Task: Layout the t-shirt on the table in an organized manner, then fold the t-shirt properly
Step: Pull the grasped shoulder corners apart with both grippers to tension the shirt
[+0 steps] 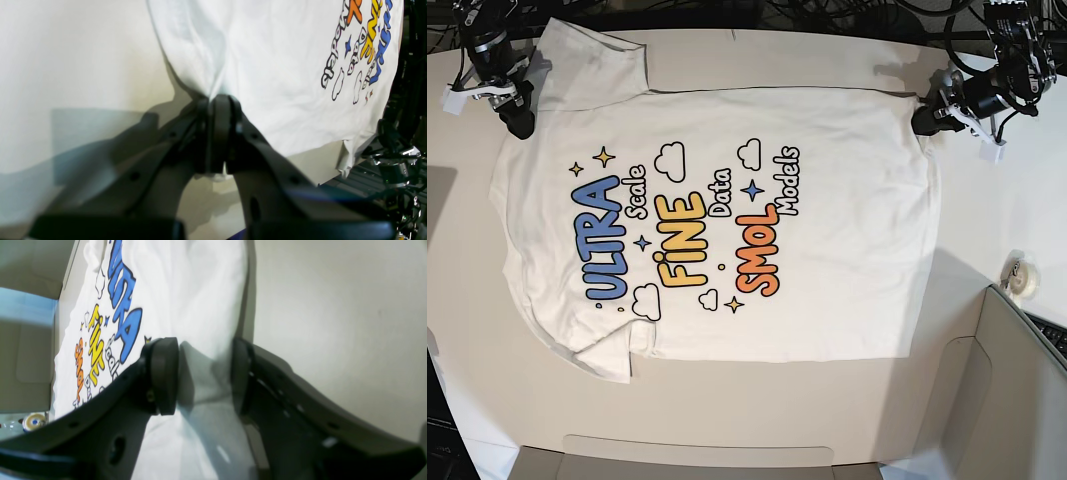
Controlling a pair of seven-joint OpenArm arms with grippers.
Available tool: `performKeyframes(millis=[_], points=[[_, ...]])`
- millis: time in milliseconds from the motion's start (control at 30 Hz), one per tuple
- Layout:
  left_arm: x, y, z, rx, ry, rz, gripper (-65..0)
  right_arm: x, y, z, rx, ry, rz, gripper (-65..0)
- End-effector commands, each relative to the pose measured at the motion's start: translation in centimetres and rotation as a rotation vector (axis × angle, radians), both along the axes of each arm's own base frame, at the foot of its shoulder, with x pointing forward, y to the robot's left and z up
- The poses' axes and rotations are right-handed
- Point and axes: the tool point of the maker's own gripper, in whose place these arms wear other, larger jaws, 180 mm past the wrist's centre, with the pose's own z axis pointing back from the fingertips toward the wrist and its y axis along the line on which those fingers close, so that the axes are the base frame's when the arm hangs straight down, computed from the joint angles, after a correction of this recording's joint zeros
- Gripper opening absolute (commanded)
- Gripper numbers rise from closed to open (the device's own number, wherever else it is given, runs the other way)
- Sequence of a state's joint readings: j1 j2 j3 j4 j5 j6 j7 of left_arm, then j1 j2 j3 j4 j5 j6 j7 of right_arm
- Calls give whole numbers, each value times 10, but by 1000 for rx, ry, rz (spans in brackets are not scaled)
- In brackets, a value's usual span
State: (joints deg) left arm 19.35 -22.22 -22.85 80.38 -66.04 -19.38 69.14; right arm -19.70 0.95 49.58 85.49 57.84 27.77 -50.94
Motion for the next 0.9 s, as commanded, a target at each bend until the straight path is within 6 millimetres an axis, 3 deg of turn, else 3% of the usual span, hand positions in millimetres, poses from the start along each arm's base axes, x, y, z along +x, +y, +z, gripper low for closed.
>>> performKeyframes(millis=[0,167,300,367,567,867], points=[[-31,9,-22,89,152,-50,-650,-55,20,-49,47,311,69,-396],[-31,9,-22,89,152,-50,-650,-58,20,-49,47,318,72,-417],[-30,8,-21,91,146,-52,-650,-56,20,-49,44,318,75,-596],[-28,8,-20,90,141,-52,-650,-48,21,-47,32,311,105,-648],[-26,10,-18,90,132,-43,-650,-34,24,-36,-5,281,151,-650],[-1,1,16,152,5,-116,-650,-6,16,28,-195,153,203,-650]])
